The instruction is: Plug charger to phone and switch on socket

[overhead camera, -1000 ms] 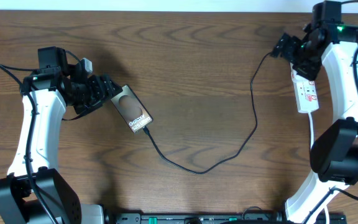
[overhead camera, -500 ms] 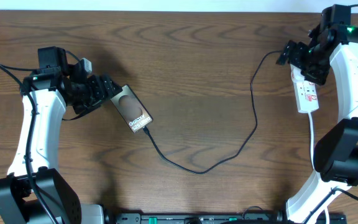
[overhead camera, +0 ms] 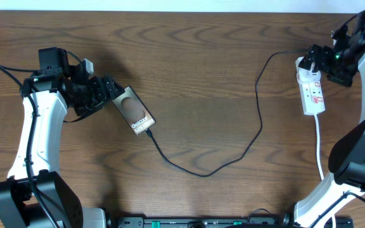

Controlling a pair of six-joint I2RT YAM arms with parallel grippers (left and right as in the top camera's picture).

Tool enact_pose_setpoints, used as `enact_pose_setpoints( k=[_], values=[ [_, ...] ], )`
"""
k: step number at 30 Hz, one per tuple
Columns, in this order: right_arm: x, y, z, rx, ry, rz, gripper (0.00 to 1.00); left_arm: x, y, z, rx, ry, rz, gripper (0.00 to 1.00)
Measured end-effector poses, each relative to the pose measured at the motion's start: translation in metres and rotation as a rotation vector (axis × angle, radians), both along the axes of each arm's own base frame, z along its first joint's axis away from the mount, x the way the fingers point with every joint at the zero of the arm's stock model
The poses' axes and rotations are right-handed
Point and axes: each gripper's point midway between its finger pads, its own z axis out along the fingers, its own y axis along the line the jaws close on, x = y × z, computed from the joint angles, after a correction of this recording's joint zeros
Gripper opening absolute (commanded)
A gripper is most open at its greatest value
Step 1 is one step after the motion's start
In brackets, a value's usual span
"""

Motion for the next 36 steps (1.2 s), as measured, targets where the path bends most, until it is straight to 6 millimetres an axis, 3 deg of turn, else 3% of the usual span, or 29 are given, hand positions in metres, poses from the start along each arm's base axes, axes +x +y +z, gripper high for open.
enact_pose_setpoints(
  k=[14, 27, 36],
  values=[
    [0.015, 0.003, -0.085, 0.097, 0.104, 0.059, 0.99, 0.000, 0.000, 0.000, 0.000, 0.000, 0.000, 0.85],
    [0.037, -0.019, -0.084, 0.026, 0.007, 0.044, 0.99, 0.000, 0.000, 0.000, 0.000, 0.000, 0.000, 0.85],
    [0.036, -0.019, -0.084, 0.028, 0.009, 0.049, 0.99, 0.000, 0.000, 0.000, 0.000, 0.000, 0.000, 0.85]
  ],
)
